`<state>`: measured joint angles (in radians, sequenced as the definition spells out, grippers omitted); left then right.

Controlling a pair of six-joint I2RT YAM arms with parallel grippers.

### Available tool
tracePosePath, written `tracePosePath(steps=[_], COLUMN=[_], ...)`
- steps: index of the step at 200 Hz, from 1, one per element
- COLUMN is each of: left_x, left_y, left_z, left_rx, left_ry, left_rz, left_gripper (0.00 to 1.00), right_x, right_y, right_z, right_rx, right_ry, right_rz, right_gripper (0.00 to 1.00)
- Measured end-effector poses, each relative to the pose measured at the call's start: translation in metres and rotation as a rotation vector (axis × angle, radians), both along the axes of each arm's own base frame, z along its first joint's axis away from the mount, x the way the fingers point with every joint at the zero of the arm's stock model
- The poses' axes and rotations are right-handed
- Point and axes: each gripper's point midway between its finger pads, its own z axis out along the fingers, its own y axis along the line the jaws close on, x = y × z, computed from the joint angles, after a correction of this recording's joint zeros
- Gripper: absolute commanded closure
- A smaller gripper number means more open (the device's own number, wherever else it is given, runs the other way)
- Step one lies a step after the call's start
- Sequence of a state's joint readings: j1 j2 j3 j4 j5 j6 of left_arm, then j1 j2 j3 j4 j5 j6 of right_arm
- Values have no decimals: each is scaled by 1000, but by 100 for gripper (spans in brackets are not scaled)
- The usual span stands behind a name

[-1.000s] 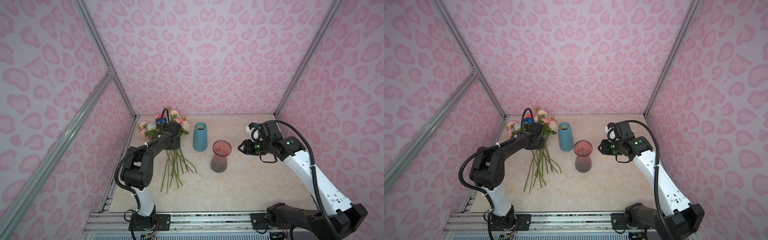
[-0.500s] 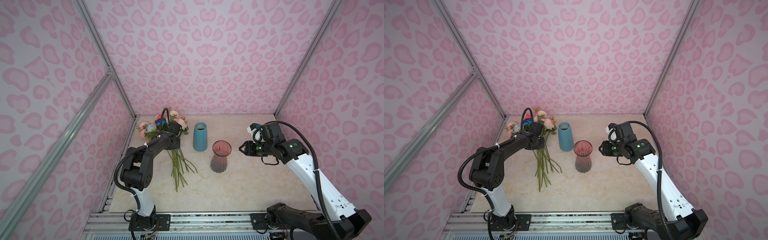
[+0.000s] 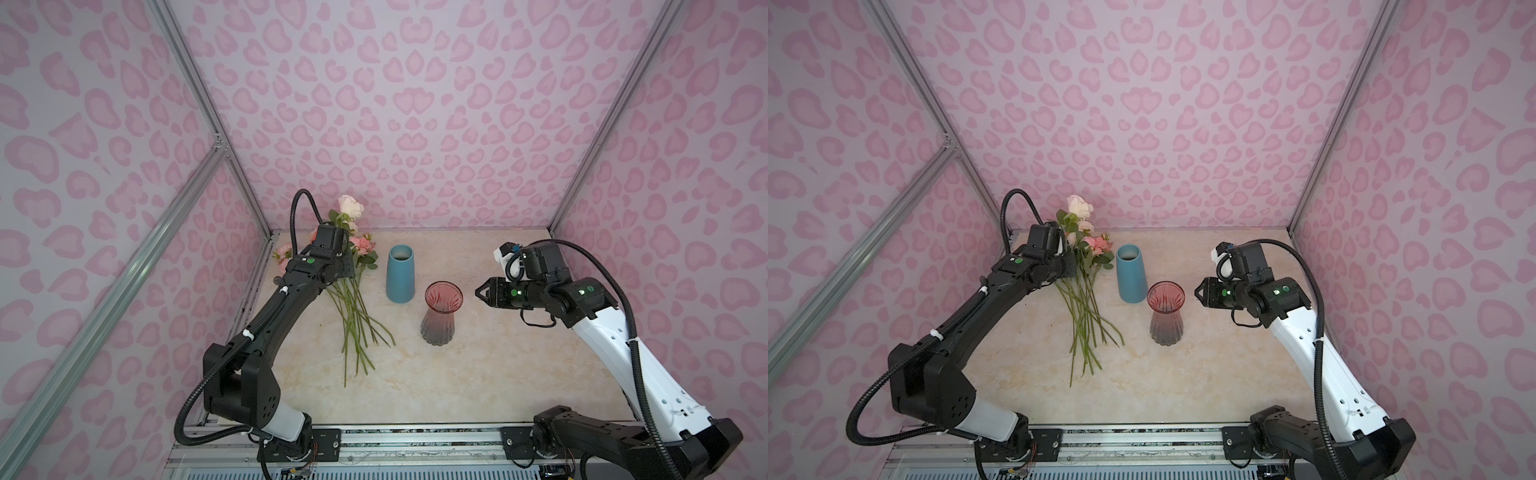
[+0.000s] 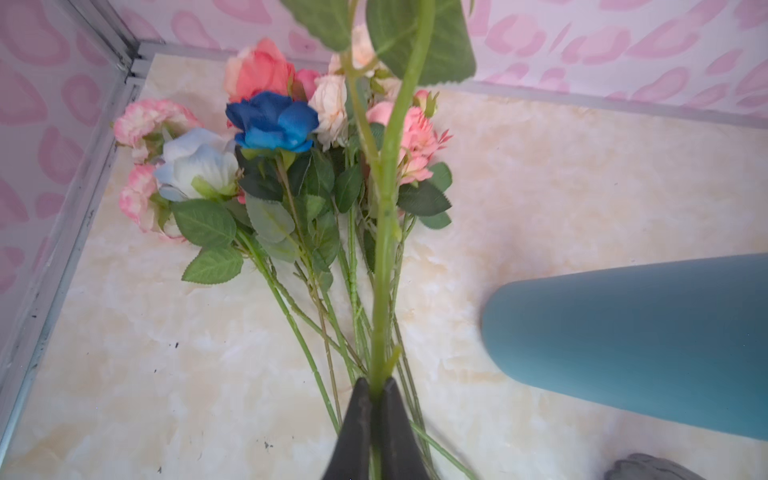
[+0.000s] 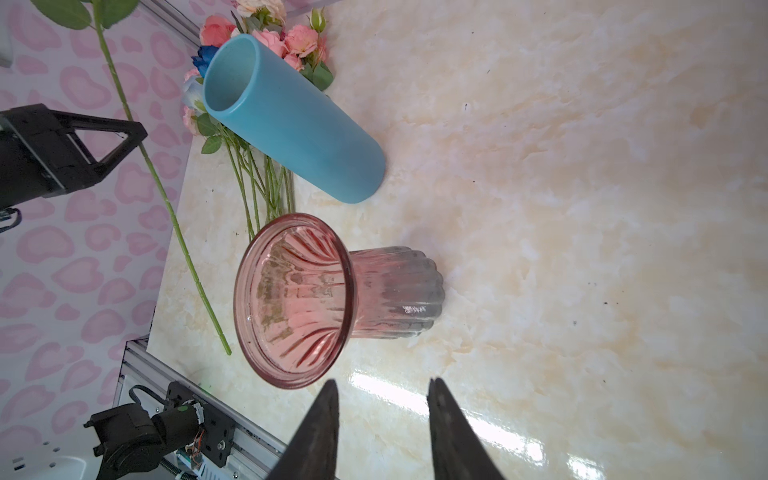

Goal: Arrange the flowers into the vase
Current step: 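Grasp one white rose stem with the left gripper and lift it upward, then bring the white rose to the right gripper and grasp its stem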

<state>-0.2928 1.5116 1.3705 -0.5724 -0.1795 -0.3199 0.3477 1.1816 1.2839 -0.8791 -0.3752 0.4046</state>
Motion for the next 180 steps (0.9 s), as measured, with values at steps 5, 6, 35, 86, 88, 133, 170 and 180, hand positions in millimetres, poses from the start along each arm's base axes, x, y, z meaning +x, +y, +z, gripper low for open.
tracePosePath(steps=[5,6,35,86,88,133,170,180], left_x=[-1,-1,-9,-59,-61,-102,-124,-130], left_y=[0,0,-6,-19,-20,-50,-96,-104], left_z=[5,7,39,112,115,154,150,150], left_rx=[-5,-6,-59,-220,-229,-405,-522,-540], left_ry=[-15,-20,-99,-352,-362,-504,-493,-487], left_rz=[-3,-5,-44,-174,-180,-331,-499,-523], left_gripper=[96,96,96,96,96,96,97,97], right_x=[0,0,1,-25,-27,-48,-61,-61], right_y=[0,0,7,59,63,146,216,230], right_z=[1,1,15,80,84,121,117,114], right_rx=[2,2,29,108,114,165,188,178], right_ry=[-3,-5,-48,-276,-290,-398,-395,-393], right_rz=[0,0,20,223,234,455,605,626], right_gripper=[63,63,63,47,47,47,58,61])
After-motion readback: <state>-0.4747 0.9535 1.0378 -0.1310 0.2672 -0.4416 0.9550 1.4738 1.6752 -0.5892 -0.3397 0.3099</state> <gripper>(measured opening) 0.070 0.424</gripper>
